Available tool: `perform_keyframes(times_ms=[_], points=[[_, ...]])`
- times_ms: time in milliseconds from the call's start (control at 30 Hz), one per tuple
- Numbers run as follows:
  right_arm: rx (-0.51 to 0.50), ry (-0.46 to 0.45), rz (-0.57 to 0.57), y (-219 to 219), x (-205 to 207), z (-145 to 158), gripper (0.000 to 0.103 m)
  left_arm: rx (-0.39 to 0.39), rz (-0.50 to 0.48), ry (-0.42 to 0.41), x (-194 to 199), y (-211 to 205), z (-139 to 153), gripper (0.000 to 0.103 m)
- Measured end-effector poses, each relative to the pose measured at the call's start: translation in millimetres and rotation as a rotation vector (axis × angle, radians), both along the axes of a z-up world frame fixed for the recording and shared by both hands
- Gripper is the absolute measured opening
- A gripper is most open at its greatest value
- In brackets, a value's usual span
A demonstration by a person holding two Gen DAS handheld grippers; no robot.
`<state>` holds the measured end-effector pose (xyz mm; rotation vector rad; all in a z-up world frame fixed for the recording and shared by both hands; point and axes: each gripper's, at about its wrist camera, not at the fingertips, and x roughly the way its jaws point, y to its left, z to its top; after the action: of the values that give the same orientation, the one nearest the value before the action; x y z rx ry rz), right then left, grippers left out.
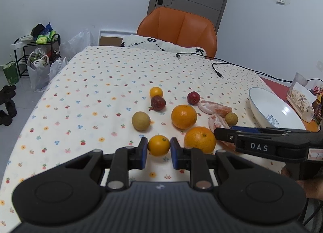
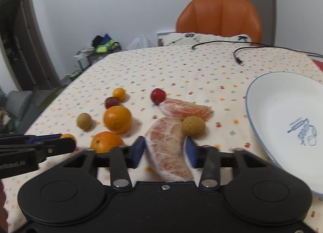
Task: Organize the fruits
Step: 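Carry both held fruits to the white plate and open both tools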
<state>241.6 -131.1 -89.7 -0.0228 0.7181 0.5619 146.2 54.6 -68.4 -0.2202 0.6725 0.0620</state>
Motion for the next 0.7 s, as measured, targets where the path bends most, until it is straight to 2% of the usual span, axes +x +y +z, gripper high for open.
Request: perform_keyframes(times_ms=[700], points=[[0.124, -0.028, -0.029, -59, -36, 24, 0.036, 0.023, -0.071, -0.079, -15, -45, 31, 0.022]])
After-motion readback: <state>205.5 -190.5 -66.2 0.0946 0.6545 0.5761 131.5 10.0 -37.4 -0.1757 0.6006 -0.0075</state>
